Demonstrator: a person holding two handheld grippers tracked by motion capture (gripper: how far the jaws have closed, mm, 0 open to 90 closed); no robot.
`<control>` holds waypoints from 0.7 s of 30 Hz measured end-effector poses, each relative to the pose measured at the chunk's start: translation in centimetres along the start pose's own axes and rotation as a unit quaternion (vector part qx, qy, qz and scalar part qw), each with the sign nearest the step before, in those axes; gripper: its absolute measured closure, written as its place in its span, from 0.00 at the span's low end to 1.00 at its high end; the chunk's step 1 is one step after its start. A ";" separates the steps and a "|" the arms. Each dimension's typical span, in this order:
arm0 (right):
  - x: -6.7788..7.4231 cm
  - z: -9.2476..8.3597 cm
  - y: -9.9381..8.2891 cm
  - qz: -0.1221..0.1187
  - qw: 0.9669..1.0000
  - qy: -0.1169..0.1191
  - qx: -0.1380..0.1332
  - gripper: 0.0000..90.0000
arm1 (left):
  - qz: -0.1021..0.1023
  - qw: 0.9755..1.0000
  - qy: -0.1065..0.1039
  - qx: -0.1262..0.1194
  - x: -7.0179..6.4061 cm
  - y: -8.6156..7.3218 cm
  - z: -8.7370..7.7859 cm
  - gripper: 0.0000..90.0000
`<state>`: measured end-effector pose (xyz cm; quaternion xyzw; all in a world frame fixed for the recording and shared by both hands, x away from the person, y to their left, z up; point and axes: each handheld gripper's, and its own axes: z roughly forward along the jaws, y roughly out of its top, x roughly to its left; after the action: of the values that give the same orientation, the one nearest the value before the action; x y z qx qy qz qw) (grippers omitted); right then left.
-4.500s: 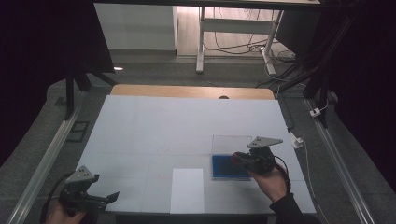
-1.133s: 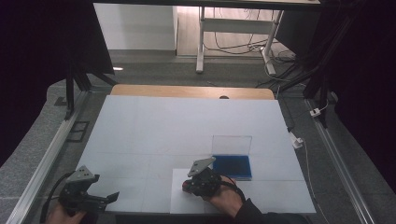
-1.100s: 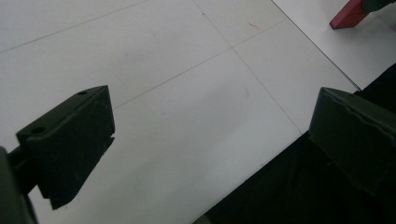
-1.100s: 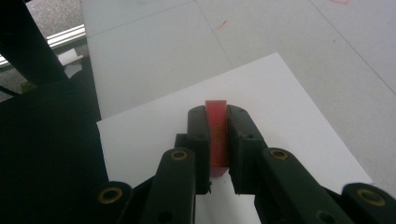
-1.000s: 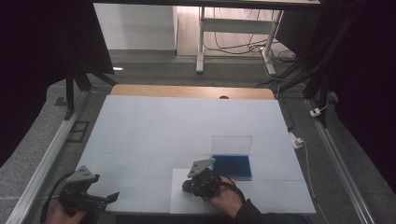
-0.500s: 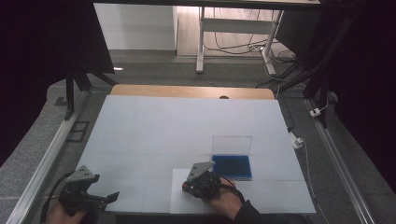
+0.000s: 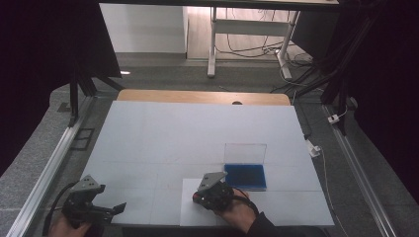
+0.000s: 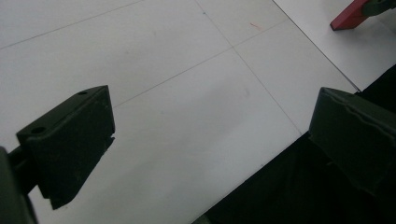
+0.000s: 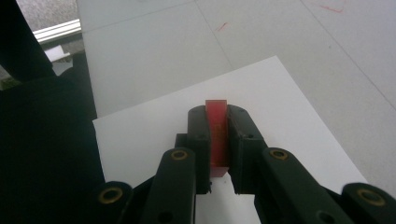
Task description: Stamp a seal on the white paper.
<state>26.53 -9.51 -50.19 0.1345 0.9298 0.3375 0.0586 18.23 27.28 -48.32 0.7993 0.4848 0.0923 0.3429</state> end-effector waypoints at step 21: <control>-0.9 -0.4 0.0 0.039 0.999 0.021 -0.012 0.89 | -0.002 1.000 0.000 -0.002 0.1 0.0 0.0 0.01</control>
<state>27.27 -9.98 -49.85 0.1631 0.9206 0.3537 0.0275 18.21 27.36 -48.32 0.7979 0.4859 0.0924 0.3445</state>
